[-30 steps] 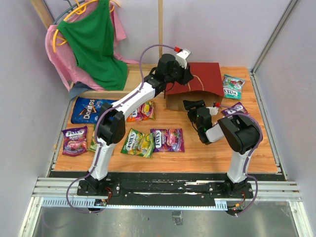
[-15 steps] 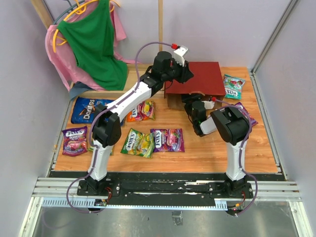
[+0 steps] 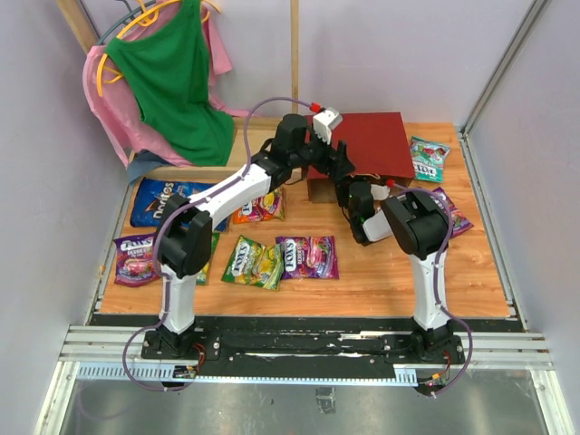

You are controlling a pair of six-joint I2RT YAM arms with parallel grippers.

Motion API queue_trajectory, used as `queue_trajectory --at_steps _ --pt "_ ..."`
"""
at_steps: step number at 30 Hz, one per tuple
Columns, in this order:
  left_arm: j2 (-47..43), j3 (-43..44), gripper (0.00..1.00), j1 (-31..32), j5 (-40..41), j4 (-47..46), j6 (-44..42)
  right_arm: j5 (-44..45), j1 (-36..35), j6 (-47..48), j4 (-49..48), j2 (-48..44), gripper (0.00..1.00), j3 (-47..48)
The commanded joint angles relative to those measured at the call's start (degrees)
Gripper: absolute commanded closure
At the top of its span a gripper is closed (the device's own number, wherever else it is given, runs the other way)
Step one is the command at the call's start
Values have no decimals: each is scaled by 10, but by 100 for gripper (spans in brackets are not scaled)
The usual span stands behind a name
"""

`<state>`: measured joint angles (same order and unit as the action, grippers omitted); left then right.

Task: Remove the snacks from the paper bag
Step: Take out the snack from the paper bag.

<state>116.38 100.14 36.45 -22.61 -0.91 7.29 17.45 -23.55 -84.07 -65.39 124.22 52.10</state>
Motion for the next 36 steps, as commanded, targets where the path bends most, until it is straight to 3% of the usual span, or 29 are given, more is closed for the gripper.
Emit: queue_trajectory --at_steps 1,5,10,18,27,28,30,32,36 --pt "-93 -81 13 -4 -56 -85 -57 14 8 -43 -7 25 30 6" --pt "-141 -152 6 -4 -132 -111 -131 16 9 -48 -16 27 30 -2" --pt "-133 -139 6 3 -167 -69 -186 15 9 -53 -29 29 30 -12" --pt "-55 -55 7 59 -78 14 -278 10 8 -65 -61 41 30 -24" --pt "27 34 10 82 10 34 -277 9 9 -77 -95 54 30 -37" --pt "32 40 13 82 19 33 -277 8 10 -79 -98 56 30 -37" --pt "38 49 30 82 29 30 -273 6 10 -85 -107 62 30 -38" --pt "43 57 58 82 34 31 -271 10 11 -90 -118 67 30 -43" --pt "47 61 79 82 42 33 -274 7 16 -90 -133 74 30 -49"
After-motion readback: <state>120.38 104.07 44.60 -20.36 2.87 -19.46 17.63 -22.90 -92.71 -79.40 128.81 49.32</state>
